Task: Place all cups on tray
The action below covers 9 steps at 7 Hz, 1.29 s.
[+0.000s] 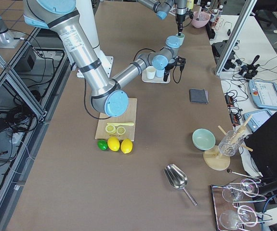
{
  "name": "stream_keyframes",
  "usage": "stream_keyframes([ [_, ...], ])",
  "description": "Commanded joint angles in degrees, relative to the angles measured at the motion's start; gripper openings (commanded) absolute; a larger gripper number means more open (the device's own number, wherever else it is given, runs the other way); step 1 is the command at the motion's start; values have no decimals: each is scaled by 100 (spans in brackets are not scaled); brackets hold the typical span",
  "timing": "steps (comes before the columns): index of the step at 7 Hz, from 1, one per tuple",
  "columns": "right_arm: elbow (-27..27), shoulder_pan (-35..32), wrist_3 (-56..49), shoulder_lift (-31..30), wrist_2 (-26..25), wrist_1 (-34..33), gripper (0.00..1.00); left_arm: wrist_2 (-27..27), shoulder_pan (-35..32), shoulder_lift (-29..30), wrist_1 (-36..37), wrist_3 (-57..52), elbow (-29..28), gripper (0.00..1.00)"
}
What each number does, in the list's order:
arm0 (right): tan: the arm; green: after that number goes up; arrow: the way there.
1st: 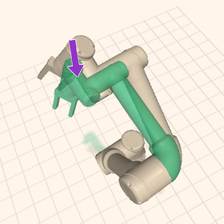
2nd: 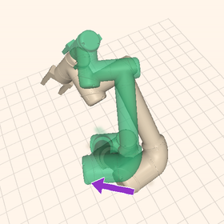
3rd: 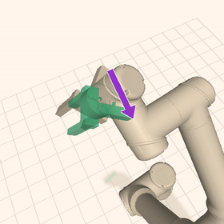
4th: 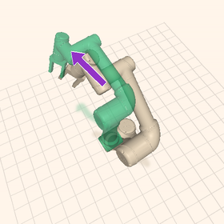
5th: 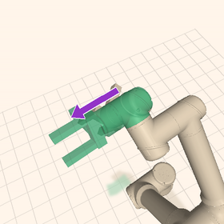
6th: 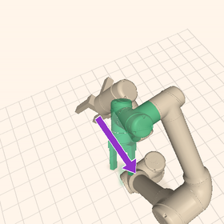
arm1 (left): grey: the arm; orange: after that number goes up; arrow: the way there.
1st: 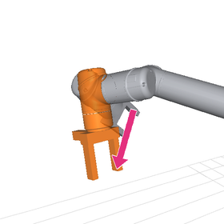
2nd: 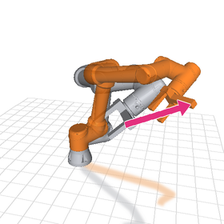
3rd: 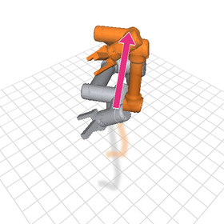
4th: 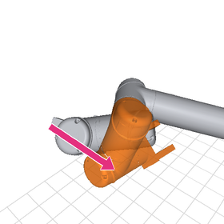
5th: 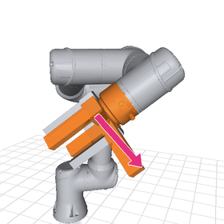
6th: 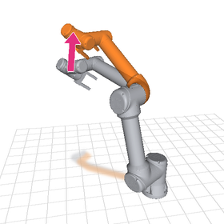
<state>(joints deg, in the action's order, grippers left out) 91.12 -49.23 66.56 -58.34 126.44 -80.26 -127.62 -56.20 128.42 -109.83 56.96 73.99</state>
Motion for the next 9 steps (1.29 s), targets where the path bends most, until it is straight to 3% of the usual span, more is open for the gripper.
stream_keyframes([
  [1, 54, -419, -719, -483, 39, 2, 100, 576, 904, 655, 502, 1139, 299, 0],
  [3, 186, -744, -1214, -958, 39, 11, 100, 1054, 1626, 869, 1207, 1212, 729, 0],
  [6, 230, -939, -1224, -1152, 162, 19, 100, 1257, 1858, 860, 1236, 1204, 758, 0],
  [7, 300, -939, -1215, -1188, 153, 11, 100, 1275, 1858, 860, 1236, 1195, 749, 97],
  [9, 432, -1026, -1215, -1267, 170, -7, 100, 1214, 1692, 895, 1253, 1073, 862, 98],
])
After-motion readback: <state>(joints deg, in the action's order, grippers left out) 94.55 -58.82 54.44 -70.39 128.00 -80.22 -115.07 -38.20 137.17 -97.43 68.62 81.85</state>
